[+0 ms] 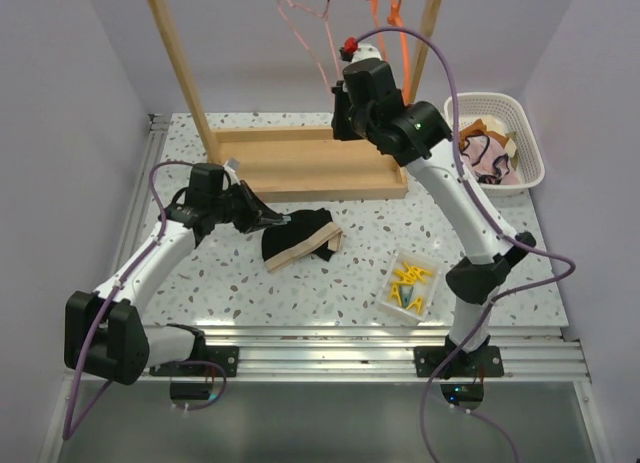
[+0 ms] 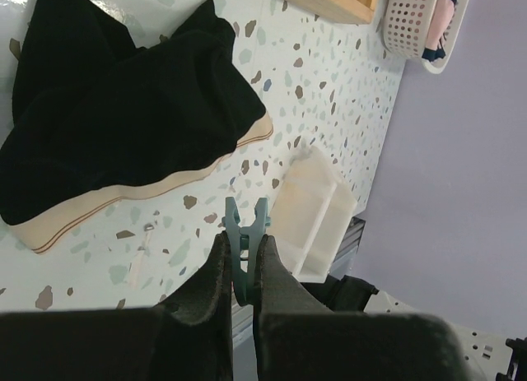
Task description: Remove the underwear clipped to the hanger
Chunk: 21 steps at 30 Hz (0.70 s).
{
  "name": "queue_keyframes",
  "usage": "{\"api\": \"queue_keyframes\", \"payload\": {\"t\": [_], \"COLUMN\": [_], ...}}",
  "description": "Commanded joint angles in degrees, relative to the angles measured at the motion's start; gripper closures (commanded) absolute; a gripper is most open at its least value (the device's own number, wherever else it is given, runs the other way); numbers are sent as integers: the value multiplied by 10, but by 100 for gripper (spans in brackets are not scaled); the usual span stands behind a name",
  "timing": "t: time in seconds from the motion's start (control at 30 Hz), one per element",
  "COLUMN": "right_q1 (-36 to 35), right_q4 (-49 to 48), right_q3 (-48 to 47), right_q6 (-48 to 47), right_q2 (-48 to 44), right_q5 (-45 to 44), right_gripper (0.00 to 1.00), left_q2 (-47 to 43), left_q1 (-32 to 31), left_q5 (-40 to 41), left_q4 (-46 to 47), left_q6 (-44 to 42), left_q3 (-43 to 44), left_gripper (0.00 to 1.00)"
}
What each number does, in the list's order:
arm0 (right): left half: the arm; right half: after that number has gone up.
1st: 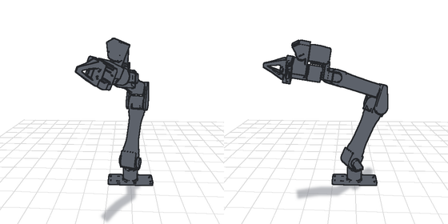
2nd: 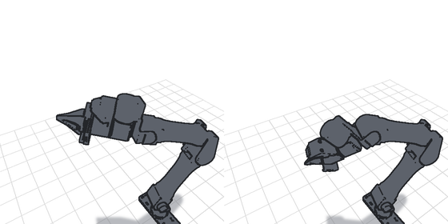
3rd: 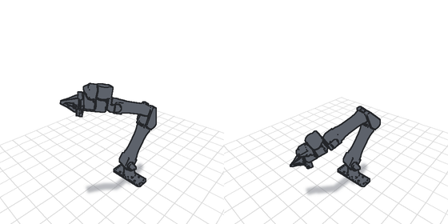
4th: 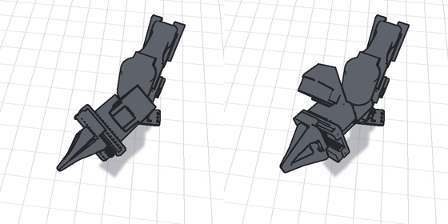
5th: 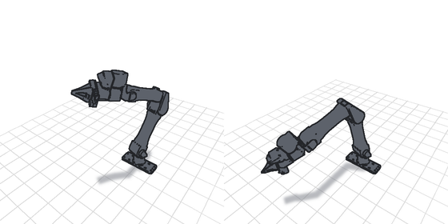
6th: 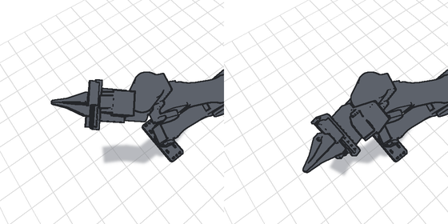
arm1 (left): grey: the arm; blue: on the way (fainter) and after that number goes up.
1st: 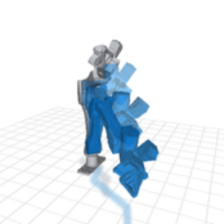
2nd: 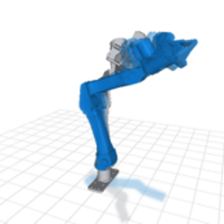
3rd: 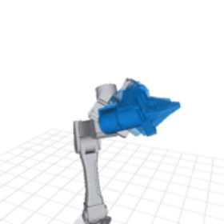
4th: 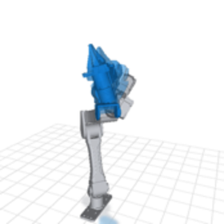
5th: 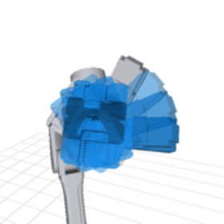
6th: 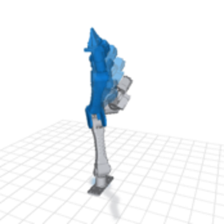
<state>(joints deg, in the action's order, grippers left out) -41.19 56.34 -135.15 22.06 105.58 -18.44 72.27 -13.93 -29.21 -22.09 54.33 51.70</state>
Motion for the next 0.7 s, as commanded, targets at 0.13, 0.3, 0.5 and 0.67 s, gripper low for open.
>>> {"api": "queue_keyframes", "payload": {"t": [0.13,0.3,0.5,0.67], "right_q1": [34,49,51,47], "right_q4": [2,-11,-19,-63], "right_q3": [-35,-45,-6,124], "right_q6": [9,17,16,7], "right_q2": [36,48,18,-94], "right_q5": [32,41,68,126], "right_gripper": [100,100,75,28], "left_q2": [-20,-20,-11,5], "left_q1": [3,3,3,4], "left_q5": [8,6,8,12], "left_q4": [-3,-2,-9,-15], "left_q6": [-13,-15,-25,-36], "left_q3": [19,27,51,67], "left_gripper": [100,100,100,100]}}
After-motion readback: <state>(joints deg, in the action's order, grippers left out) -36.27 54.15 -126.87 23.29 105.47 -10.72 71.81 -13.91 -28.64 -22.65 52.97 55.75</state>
